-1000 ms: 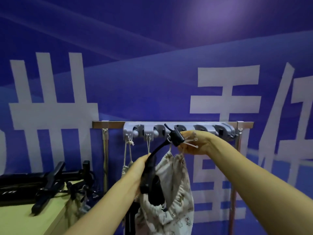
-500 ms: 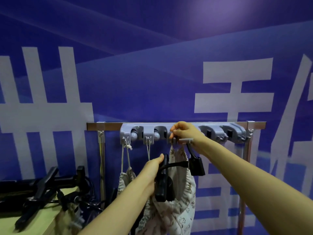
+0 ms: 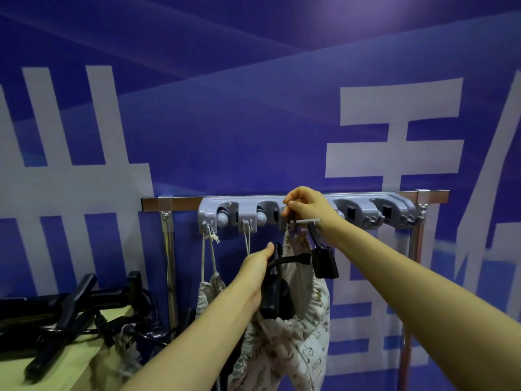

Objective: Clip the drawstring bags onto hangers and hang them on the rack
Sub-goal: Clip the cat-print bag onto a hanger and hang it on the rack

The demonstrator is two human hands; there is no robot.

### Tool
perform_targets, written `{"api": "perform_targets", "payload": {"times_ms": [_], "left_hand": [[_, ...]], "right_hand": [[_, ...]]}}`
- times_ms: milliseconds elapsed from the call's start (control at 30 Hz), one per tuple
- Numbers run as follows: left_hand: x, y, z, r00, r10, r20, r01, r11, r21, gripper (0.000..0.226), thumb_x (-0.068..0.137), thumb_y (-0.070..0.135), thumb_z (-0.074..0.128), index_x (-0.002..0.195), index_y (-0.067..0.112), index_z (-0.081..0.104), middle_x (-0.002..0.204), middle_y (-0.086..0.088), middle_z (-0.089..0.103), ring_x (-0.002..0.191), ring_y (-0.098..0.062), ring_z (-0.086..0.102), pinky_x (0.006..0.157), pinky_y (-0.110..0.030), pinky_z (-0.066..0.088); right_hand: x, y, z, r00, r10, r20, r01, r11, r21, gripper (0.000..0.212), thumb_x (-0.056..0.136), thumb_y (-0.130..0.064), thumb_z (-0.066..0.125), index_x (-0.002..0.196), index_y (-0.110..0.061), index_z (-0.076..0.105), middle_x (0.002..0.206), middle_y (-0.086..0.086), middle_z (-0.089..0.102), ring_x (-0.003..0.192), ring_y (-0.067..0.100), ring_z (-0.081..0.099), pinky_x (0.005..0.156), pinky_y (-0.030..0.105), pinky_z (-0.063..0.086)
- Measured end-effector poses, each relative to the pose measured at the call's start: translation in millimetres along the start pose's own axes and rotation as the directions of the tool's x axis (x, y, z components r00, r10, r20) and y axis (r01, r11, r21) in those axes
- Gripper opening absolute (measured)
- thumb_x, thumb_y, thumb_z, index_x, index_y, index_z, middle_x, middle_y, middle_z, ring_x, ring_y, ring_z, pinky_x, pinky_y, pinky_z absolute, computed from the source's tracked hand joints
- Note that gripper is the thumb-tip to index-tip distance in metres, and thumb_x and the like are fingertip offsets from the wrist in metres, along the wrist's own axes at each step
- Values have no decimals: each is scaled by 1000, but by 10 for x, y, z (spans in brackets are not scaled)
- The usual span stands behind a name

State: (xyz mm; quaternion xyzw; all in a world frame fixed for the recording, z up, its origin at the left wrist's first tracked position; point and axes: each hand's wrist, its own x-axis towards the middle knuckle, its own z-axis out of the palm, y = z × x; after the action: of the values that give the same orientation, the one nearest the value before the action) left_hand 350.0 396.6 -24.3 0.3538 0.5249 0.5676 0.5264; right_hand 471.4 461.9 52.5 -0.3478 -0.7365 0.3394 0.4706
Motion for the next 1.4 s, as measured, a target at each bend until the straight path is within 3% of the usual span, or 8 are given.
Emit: {"api": "perform_targets", "payload": {"times_ms": [133, 467, 700, 800, 933, 1000, 1200, 1400], "left_hand": [[0, -82, 20, 1000, 5, -6, -4, 999, 41, 38, 94, 40, 49, 97, 9, 70, 82, -11, 68, 73, -25, 64, 60, -29, 51], [-6, -233, 21, 999, -35, -1, 35, 996, 87, 37, 95, 36, 48, 98, 6, 70, 81, -11, 67, 70, -25, 63, 59, -28, 52], [-84, -238, -10, 996, -45, -82, 62, 974, 218, 33, 95, 33, 49, 94, 4, 65, 93, -15, 66, 89, -30, 62, 81, -34, 49], [-202, -88, -38, 993, -33, -114, 61, 968, 245, 45, 95, 35, 47, 121, 0, 55, 111, -16, 65, 108, -31, 59, 82, -28, 41], [-443, 169, -187, 995, -17, -95, 36, 978, 207, 32, 98, 32, 40, 74, 13, 49, 72, -2, 52, 54, -11, 49, 52, -23, 31], [-640, 283, -325, 996, 21, -85, -4, 982, 190, 33, 98, 25, 39, 68, 15, 45, 67, 1, 47, 44, -5, 43, 46, -18, 31], [-1348, 483, -1185, 955, 174, -242, -98, 949, 299, 13, 92, 10, 46, 87, 14, 58, 73, -1, 58, 60, -10, 55, 50, -19, 39], [-2271, 439, -2387, 839, 212, -500, -62, 952, 299, 22, 93, 11, 47, 72, 15, 53, 72, 0, 57, 63, -10, 55, 57, -21, 38]], "right_hand": [[-16, 73, 16, 996, 56, -64, -51, 995, 88, 28, 91, 9, 37, 78, -10, 53, 52, 1, 61, 46, 10, 58, 44, 15, 46], [-267, 314, 132, 975, 94, -204, -60, 984, 168, 27, 92, 5, 39, 79, -15, 53, 70, 5, 56, 57, 14, 55, 58, 24, 50], [-483, 65, 36, 968, -131, -214, 113, 989, -96, 21, 90, 1, 45, 85, -15, 57, 76, -3, 63, 76, 14, 62, 73, 25, 51], [-538, -286, 41, 977, -181, -115, 169, 980, -103, 21, 89, 3, 44, 87, -11, 59, 72, 2, 64, 73, 18, 63, 72, 34, 53], [-598, -641, 315, 974, -127, 189, 155, 977, -145, 12, 91, -1, 48, 89, -5, 59, 68, 7, 63, 65, 18, 60, 65, 29, 50], [-668, -776, 555, 942, -108, 318, 170, 970, -176, 13, 94, -7, 50, 85, -6, 59, 67, 5, 63, 59, 10, 58, 59, 20, 48], [-933, -1127, 1387, 891, -165, 423, 211, 976, -62, 21, 95, -11, 50, 76, -11, 60, 68, 6, 62, 59, 12, 55, 56, 18, 47], [-1426, -1387, 2425, 805, -168, 569, 220, 975, -23, 17, 95, -17, 52, 88, -7, 63, 77, 9, 65, 64, 12, 59, 61, 21, 49]]}}
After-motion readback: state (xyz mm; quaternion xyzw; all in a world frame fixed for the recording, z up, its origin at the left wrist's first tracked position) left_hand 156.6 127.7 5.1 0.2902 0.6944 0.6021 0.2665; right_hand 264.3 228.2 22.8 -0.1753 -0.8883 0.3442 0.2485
